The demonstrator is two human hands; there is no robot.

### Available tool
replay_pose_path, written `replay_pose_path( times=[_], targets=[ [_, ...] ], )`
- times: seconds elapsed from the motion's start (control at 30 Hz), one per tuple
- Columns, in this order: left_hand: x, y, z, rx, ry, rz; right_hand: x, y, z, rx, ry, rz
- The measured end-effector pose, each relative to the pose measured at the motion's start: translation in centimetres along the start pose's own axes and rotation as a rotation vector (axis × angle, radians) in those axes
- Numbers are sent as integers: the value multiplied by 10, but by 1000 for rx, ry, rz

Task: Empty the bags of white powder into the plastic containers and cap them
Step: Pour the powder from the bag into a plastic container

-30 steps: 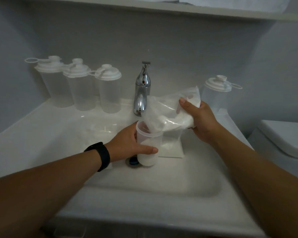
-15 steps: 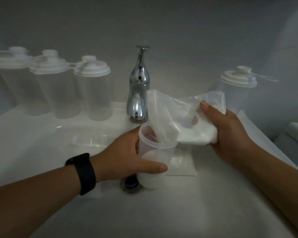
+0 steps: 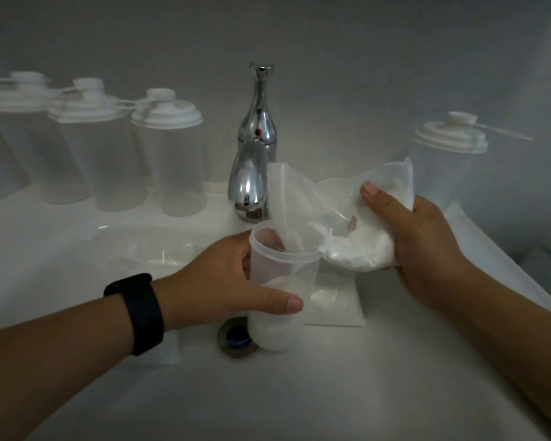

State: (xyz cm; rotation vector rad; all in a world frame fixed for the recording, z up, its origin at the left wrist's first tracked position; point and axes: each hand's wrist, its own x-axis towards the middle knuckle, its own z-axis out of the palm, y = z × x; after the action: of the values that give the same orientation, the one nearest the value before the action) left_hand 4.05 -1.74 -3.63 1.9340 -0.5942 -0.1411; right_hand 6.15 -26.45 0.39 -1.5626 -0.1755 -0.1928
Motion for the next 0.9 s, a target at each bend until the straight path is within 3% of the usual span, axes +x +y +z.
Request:
replay_pose_path(
  times=[0.9],
  targets=[
    [-5,15,-7,72,-115,-86,-14,-26,0,-196,-9,-231]
  ],
)
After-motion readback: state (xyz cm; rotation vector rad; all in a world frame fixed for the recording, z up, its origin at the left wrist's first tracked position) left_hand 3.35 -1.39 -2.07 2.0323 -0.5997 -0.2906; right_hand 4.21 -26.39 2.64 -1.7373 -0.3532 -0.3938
